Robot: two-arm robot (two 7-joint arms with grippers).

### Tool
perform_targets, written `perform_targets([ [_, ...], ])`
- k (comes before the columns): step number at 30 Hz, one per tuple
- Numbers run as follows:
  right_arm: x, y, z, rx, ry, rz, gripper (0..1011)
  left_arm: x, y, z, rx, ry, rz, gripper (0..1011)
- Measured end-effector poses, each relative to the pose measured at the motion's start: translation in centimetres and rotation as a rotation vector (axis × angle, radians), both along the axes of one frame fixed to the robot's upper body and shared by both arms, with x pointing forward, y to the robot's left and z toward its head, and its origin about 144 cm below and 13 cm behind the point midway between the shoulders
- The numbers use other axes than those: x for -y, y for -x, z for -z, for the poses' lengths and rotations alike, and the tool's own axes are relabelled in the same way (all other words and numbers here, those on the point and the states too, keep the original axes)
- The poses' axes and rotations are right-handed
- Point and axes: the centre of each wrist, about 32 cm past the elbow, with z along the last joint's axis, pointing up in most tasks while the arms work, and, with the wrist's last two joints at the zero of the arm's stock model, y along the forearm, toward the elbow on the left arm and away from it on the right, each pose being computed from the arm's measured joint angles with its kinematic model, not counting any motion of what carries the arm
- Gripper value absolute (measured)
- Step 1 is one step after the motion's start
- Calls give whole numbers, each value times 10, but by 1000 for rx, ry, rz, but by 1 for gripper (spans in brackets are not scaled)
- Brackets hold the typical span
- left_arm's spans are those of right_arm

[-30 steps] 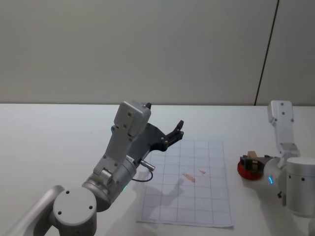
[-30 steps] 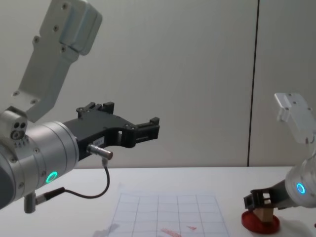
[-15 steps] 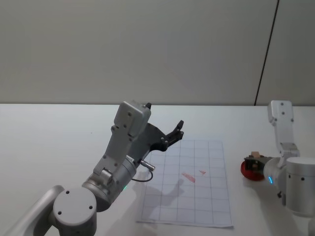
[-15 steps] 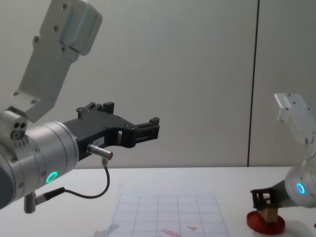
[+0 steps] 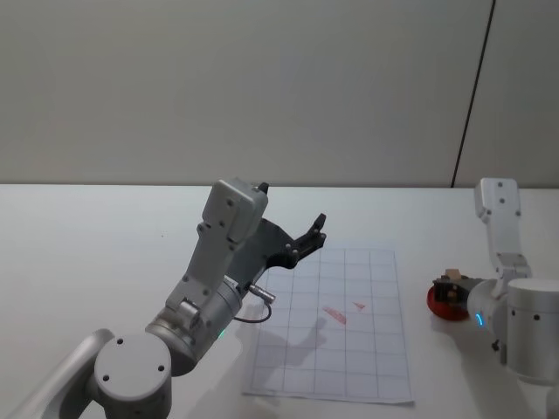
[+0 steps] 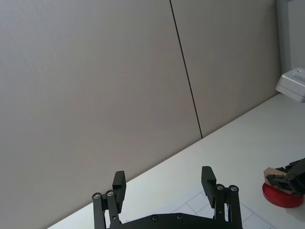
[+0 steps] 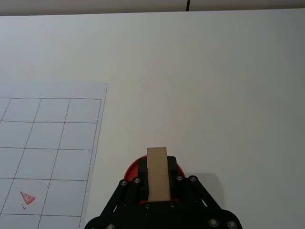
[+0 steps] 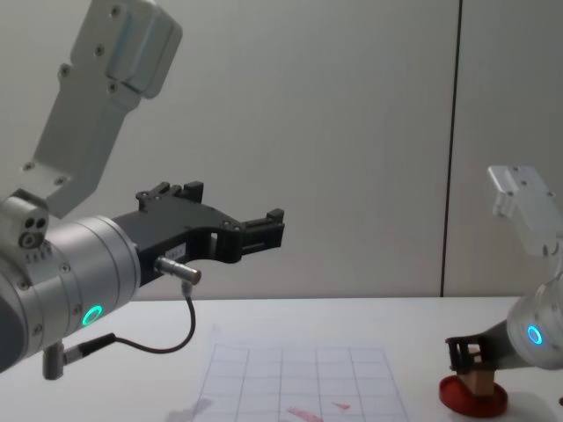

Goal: Use the one hand to pick up the stamp and affix it onto the A4 paper.

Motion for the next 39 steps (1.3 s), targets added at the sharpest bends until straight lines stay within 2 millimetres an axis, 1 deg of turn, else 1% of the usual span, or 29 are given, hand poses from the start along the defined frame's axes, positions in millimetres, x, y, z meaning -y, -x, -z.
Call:
perform_targets([
  [22,-1,0,2,-35,1,18,219,0,0,0,0,0,0,1002],
  [31,0,3,-2,37,-28,-2,220,0,0,0,0,0,0,1002],
  [39,2,7,-14,138,-78,-47,220,0,0,0,0,0,0,1002],
])
